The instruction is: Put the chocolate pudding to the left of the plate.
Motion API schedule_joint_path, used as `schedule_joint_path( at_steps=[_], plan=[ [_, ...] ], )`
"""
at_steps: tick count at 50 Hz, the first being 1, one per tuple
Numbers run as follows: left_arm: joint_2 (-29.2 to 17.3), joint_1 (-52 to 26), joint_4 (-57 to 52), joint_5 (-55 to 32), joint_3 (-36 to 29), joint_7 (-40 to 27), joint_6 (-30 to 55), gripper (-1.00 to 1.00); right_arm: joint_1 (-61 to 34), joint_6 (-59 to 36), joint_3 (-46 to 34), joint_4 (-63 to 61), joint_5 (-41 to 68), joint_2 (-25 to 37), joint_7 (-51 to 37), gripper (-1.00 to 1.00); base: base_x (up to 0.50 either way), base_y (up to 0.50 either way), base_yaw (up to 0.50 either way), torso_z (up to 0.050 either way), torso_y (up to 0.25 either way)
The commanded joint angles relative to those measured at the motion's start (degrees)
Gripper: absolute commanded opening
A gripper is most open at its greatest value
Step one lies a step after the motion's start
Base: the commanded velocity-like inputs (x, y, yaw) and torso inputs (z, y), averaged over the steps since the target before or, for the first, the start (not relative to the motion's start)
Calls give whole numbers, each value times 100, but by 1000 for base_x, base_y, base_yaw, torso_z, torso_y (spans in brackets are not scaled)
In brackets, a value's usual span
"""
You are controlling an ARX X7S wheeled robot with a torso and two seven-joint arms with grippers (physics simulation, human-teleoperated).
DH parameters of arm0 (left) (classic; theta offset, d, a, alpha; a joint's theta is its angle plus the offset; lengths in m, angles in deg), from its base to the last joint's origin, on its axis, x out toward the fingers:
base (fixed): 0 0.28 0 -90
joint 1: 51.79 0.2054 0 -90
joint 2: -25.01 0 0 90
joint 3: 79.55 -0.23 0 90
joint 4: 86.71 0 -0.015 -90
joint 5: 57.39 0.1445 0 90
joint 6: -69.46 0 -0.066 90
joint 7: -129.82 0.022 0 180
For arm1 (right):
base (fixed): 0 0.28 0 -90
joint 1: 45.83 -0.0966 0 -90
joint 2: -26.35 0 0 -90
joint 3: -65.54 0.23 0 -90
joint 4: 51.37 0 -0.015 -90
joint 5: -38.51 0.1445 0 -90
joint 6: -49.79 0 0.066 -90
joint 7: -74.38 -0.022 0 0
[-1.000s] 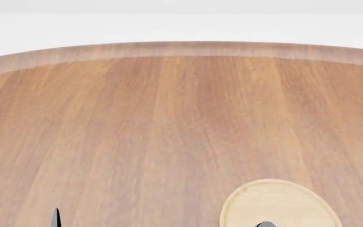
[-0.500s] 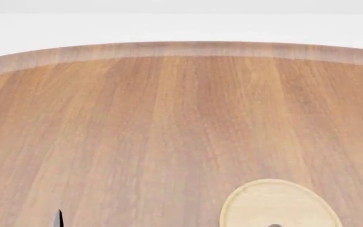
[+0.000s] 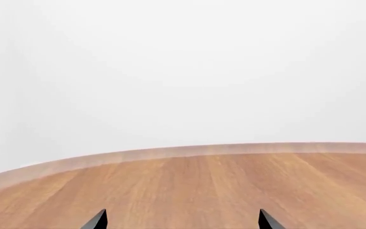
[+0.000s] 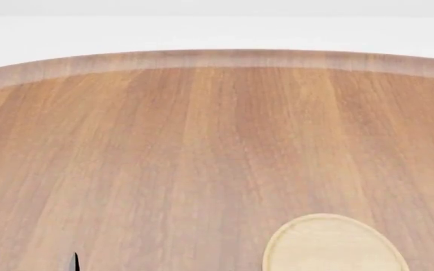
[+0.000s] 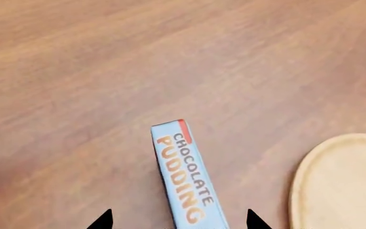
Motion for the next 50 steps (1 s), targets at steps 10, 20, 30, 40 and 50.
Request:
schedule_joint_path(
  at_steps=[10, 20, 30, 40, 50],
  plan=[
    [-20, -18, 35, 8, -58, -32, -14, 100, 126, 503, -21, 575, -116, -138, 111, 100, 0, 0, 0, 0, 0],
    [-30, -24, 42, 3, -91, -43, -20, 100, 264, 720, 121, 687, -33, -117, 118, 100, 0, 0, 0, 0, 0],
    [-42, -28, 53, 4, -121, -56, -27, 100, 297, 910, 37, 916, -119, -221, 178, 100, 0, 0, 0, 0, 0],
    [-64, -30, 34, -5, -132, -78, -11, 100, 197, 1184, -91, 1311, -263, -443, 285, 100, 0, 0, 0, 0, 0],
    [-66, -52, 90, -7, -162, -83, -42, 100, 104, 1233, -65, 1552, -259, -476, 333, 100, 0, 0, 0, 0, 0]
  ],
)
